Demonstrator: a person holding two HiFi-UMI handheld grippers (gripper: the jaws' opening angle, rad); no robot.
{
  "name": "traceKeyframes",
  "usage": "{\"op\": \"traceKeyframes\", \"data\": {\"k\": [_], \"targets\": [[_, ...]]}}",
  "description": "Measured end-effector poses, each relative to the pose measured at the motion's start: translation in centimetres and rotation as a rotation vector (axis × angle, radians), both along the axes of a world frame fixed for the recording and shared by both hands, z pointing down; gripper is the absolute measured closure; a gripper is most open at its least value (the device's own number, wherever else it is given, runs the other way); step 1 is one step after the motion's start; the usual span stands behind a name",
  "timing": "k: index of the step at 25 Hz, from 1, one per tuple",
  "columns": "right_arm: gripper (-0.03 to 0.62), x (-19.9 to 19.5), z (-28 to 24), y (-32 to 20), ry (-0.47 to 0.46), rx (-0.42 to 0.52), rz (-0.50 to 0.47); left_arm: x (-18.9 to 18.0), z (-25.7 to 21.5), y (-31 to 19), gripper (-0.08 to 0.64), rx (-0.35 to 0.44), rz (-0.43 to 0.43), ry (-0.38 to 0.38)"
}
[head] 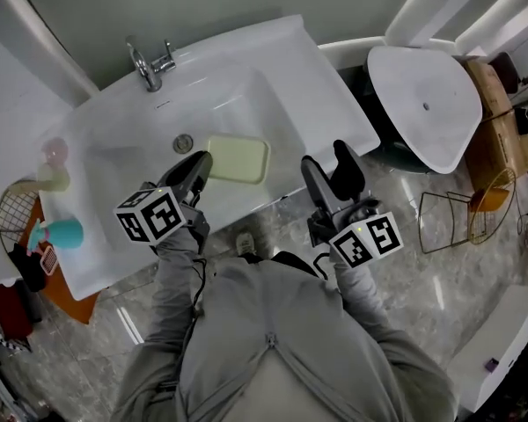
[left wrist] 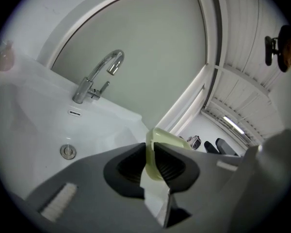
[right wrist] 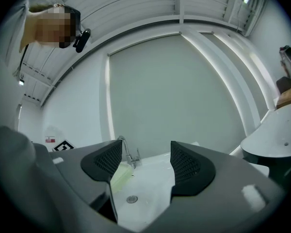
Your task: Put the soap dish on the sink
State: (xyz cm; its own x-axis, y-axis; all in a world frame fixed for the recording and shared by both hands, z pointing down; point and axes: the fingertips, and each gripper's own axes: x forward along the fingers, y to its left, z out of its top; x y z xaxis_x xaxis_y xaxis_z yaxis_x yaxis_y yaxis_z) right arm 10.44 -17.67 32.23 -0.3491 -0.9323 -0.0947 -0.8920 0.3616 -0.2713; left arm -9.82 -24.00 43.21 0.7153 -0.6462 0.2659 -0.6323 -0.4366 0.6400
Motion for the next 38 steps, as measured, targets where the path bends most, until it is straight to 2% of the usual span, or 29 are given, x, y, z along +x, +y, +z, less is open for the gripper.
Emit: {"op": "traceKeyframes", "data": {"k": [11, 23, 38], "targets": [[0.29, 3.5, 1.4, -4.0, 0.02, -0.052, 0.068, 5.8, 3.0, -7.5, 0.446, -0.042, 0.076, -0.029], [0.29, 9.0, 2.0, -10.9, 0.025, -0.062, 0.025, 12.4, 7.0, -14.0, 0.448, -0.109, 0.053, -0.077], [0.29, 15.8, 3.5, -14.1, 0.023, -0.099, 0.073, 19.8, 12.3, -17.7, 0.448, -0.191, 0.103, -0.165]]}}
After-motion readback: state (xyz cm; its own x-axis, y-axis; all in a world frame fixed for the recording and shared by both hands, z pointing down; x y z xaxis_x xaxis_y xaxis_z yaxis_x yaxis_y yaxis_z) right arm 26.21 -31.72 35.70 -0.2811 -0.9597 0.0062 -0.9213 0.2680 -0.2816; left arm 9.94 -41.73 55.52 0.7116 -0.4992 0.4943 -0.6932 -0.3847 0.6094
